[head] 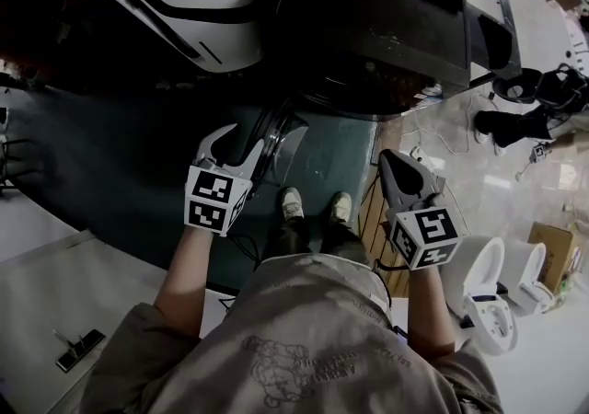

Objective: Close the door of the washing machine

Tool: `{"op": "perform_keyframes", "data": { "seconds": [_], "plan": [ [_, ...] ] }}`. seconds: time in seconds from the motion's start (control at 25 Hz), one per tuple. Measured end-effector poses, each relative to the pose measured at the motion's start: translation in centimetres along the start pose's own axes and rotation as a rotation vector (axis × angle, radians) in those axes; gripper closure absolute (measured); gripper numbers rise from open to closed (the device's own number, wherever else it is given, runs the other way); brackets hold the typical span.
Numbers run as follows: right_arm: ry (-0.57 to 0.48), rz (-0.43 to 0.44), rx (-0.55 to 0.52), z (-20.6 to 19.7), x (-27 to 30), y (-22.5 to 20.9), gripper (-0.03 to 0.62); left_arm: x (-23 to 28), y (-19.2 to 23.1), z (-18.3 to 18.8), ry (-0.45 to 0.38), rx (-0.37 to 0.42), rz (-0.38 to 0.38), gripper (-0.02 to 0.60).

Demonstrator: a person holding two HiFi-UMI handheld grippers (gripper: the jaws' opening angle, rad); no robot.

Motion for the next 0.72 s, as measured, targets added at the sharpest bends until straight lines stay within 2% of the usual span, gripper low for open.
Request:
{"op": "perform_keyframes", "data": {
  "seconds": [0.28,0.72],
  "plan": [
    [0.07,0.024,0.016,-2.3,3.3,-1.8,0.566,4.1,0.6,-2.4,0.069,-0.003,0.008,0.403],
    [0.169,0.07,0.017,-6.2,8.8,-2.7,0.565,9.1,1.4,-8.2,0.182,-0.045,-0.013,0.403]
  ]
}}
Point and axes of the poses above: the fingertips, and each gripper's own axes: x forward along the fingers, y to its left, z out of its top, the point moved 5 cm from there along -x, backward along the fingers, and after that the axes turned 6 degrees about x, right-handed, at the moved point
